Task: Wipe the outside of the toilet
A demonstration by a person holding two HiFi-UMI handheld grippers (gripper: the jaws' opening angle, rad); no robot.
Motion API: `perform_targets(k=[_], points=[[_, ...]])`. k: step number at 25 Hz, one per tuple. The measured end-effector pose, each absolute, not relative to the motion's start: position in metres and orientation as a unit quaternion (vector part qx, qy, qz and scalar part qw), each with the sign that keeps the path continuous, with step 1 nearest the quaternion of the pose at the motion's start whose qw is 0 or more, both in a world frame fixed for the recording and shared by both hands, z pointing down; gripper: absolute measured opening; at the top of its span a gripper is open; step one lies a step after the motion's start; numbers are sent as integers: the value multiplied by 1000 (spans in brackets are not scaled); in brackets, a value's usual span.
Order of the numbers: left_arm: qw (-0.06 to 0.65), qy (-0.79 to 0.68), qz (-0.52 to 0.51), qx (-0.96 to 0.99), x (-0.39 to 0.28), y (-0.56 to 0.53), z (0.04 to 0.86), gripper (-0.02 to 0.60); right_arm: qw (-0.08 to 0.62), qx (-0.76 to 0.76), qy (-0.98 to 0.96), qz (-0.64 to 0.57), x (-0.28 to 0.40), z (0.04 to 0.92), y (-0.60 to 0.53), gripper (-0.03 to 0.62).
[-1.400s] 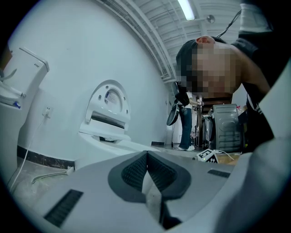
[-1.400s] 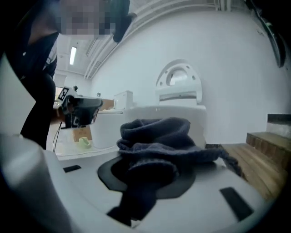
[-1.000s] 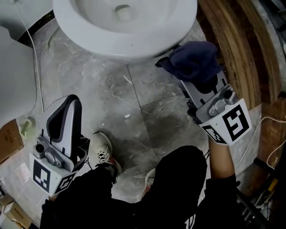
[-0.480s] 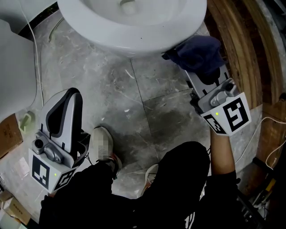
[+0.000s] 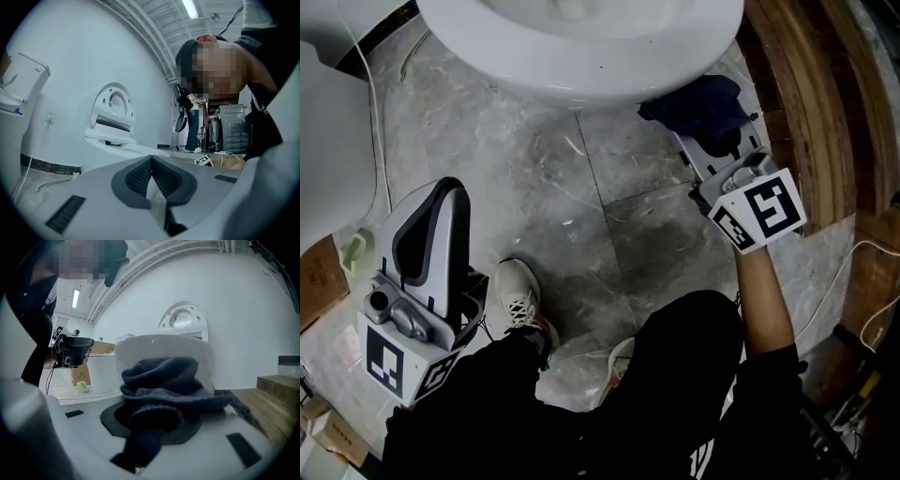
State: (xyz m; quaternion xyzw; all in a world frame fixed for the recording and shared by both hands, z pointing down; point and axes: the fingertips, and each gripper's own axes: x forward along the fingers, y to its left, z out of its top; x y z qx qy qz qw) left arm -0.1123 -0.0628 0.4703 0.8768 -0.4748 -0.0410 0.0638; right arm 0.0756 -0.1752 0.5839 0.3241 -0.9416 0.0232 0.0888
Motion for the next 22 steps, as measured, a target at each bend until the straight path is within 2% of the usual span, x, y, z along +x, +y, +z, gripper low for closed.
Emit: perform_targets(k=[10, 17, 22], points=[[76, -470, -45, 878, -114, -66, 477, 9, 122, 314, -940, 46, 73, 637, -187, 117], [83, -472, -42, 877, -120, -66, 484, 9, 174, 309, -934, 48, 69, 681, -195, 117], [87, -471, -42, 877, -121, -67, 485, 9, 175, 303, -933, 81, 67, 706, -200, 117]])
